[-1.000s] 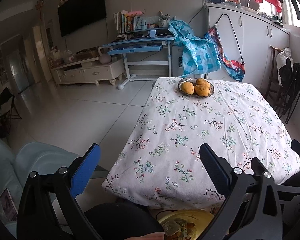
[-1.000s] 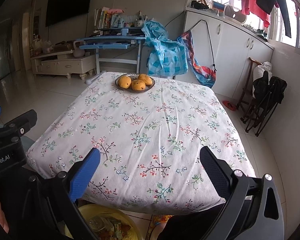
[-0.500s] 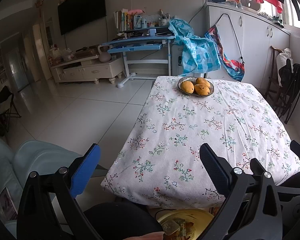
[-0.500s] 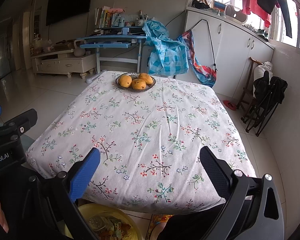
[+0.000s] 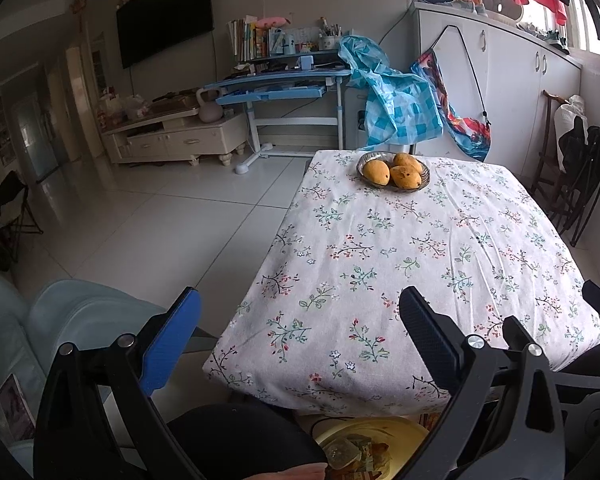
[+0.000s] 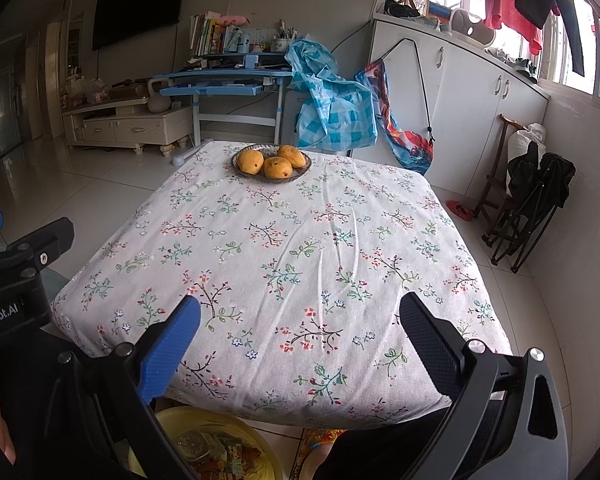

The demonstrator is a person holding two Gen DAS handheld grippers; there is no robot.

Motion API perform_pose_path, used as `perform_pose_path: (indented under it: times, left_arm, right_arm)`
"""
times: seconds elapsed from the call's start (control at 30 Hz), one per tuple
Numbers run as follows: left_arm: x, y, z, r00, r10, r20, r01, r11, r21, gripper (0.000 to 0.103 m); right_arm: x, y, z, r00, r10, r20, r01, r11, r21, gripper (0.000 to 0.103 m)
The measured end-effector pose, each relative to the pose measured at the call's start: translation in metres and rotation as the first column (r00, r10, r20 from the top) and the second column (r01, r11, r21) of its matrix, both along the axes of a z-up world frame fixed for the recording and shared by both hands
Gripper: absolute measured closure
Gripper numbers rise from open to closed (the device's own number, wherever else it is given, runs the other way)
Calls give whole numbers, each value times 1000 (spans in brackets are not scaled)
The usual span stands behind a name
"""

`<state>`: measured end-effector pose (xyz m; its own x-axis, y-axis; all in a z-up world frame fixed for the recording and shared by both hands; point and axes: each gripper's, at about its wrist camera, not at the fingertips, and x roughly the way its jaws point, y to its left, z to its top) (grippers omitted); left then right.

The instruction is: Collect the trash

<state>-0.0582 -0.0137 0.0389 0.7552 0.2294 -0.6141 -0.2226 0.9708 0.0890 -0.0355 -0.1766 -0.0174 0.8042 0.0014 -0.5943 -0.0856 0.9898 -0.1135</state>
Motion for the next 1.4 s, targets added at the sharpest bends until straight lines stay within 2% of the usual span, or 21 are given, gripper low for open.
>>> perform_pose_path:
  times: [1.4]
  left_arm:
    - [-1, 2, -3, 1000, -2, 0, 2, 1000, 0, 7]
  right_arm:
    - [-5, -9, 6, 1000, -11, 23, 11, 1000, 2, 8]
